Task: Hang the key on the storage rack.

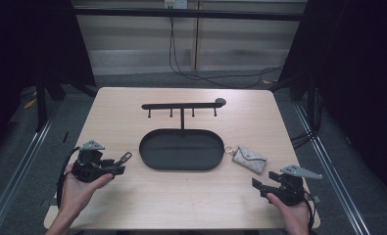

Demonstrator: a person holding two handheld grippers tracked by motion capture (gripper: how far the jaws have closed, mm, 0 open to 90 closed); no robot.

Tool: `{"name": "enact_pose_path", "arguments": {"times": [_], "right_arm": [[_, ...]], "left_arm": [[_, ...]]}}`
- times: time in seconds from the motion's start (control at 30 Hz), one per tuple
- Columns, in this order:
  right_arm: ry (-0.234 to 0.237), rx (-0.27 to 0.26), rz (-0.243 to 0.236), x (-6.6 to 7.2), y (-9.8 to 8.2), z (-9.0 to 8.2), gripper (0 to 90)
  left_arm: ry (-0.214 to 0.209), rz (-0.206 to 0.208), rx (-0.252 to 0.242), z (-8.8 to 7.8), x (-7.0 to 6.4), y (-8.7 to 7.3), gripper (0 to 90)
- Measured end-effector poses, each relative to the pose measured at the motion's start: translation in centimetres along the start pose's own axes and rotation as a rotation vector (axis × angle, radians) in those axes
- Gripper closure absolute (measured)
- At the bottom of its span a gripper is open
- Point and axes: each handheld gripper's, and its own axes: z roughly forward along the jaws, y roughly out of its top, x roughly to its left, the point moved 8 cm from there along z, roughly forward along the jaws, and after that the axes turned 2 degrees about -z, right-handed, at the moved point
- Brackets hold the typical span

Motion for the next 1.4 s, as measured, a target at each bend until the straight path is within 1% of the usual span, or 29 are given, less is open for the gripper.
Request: {"name": "enact_pose_path", "arguments": {"times": [0.03, 0.13, 0.17, 0.23, 0.33, 0.37, 0.43, 0.5, 0.53, 0.57, 0.6, 0.63, 0.67, 0.7, 0.73, 0.87, 0.9, 0.93, 0.97, 1.07, 1.1, 1.13, 1.17, 1.2, 1.23, 1.27, 1.33, 1.37, 1.4], "right_arm": [[0.001, -0.004, 0.003, 0.0, 0.0, 0.0, 24.1], [0.000, -0.005, 0.014, -0.1, 0.1, 0.0, 22.2], [0.003, -0.004, 0.016, -0.1, 0.0, 0.0, 22.0], [0.004, -0.004, 0.016, -0.1, 0.1, 0.0, 21.6], [0.007, -0.002, 0.014, 0.0, 0.0, 0.0, 20.9], [0.008, -0.001, 0.014, 0.0, 0.0, 0.0, 20.7], [0.008, -0.002, 0.014, 0.0, 0.0, 0.0, 20.4], [0.008, -0.001, 0.014, 0.0, 0.0, 0.0, 20.3], [0.009, -0.001, 0.014, 0.0, 0.0, 0.0, 20.3], [0.009, -0.001, 0.013, 0.0, 0.0, 0.0, 20.3], [0.009, -0.001, 0.013, 0.0, 0.0, 0.0, 20.3], [0.009, -0.001, 0.012, 0.0, 0.0, 0.0, 20.2], [0.009, -0.001, 0.013, 0.0, 0.0, 0.0, 20.2], [0.009, -0.001, 0.013, 0.0, 0.0, 0.0, 20.2], [0.006, -0.002, 0.014, 0.0, 0.0, 0.0, 20.3], [0.008, -0.009, 0.012, 0.0, 0.1, -0.1, 20.3], [0.009, -0.009, 0.013, 0.0, 0.1, -0.1, 20.2], [0.006, -0.006, 0.013, 0.0, 0.1, -0.1, 20.3], [0.008, -0.005, 0.014, 0.0, 0.1, -0.1, 20.3], [0.009, -0.004, 0.012, 0.0, 0.0, 0.0, 20.3], [0.010, -0.004, 0.012, 0.0, 0.0, 0.0, 20.2], [0.011, -0.004, 0.012, 0.0, 0.0, 0.0, 20.2], [0.011, -0.003, 0.011, 0.0, 0.0, 0.0, 20.2], [0.011, 0.000, 0.011, 0.0, 0.0, 0.0, 20.3], [0.009, 0.003, 0.008, 0.0, -0.1, 0.1, 20.3], [0.011, 0.008, 0.009, 0.0, -0.1, 0.1, 20.2], [0.015, 0.011, 0.009, 0.1, -0.1, 0.2, 20.1], [0.015, 0.011, 0.009, 0.1, -0.1, 0.2, 20.1], [0.016, 0.012, 0.009, 0.1, -0.1, 0.2, 20.0]], "left_arm": [[0.001, -0.003, 0.008, 0.0, 0.1, 0.1, 45.0], [-0.001, -0.011, 0.002, 0.1, 0.3, 0.4, 45.5], [-0.001, -0.005, 0.016, 0.2, 0.5, 0.6, 47.0], [0.014, 0.007, 0.030, 0.2, 1.0, 1.0, 48.0], [0.020, -0.002, 0.023, 0.2, 1.2, 1.5, 46.2], [0.036, 0.005, 0.042, 0.4, 1.5, 1.7, 45.7], [0.047, 0.018, 0.048, 0.5, 1.7, 2.0, 46.8], [0.039, 0.010, 0.049, 0.6, 1.9, 2.3, 47.7], [0.041, 0.015, 0.060, 0.7, 2.0, 2.3, 48.2], [0.056, 0.020, 0.065, 0.9, 2.2, 2.4, 48.3], [0.056, 0.020, 0.065, 0.9, 2.2, 2.4, 48.3], [0.045, 0.016, 0.077, 1.0, 2.2, 2.5, 48.8], [0.062, 0.026, 0.103, 1.1, 2.4, 2.6, 50.5], [0.062, 0.026, 0.103, 1.1, 2.4, 2.6, 51.7], [0.075, 0.033, 0.123, 1.4, 2.5, 2.7, 52.7], [0.083, 0.047, 0.152, 1.7, 3.0, 3.0, 57.6], [0.084, 0.053, 0.161, 1.8, 3.1, 3.1, 59.2], [0.072, 0.060, 0.166, 1.8, 3.1, 3.1, 62.1], [0.063, 0.056, 0.174, 1.9, 3.1, 3.1, 64.8], [0.067, 0.064, 0.192, 2.2, 3.3, 3.1, 66.7], [0.070, 0.060, 0.199, 2.4, 3.4, 3.0, 66.9], [0.070, 0.070, 0.212, 2.6, 3.7, 3.0, 67.0], [0.069, 0.063, 0.215, 2.7, 3.8, 3.0, 66.9], [0.069, 0.072, 0.222, 2.8, 3.9, 3.1, 66.5], [0.069, 0.072, 0.222, 2.8, 3.9, 3.1, 65.2], [0.077, 0.070, 0.248, 3.1, 4.1, 3.2, 62.3], [0.073, 0.080, 0.260, 3.1, 4.1, 3.3, 61.1], [0.071, 0.063, 0.262, 3.3, 4.0, 3.4, 61.1], [0.068, 0.061, 0.273, 3.4, 4.0, 3.6, 59.4]]}}
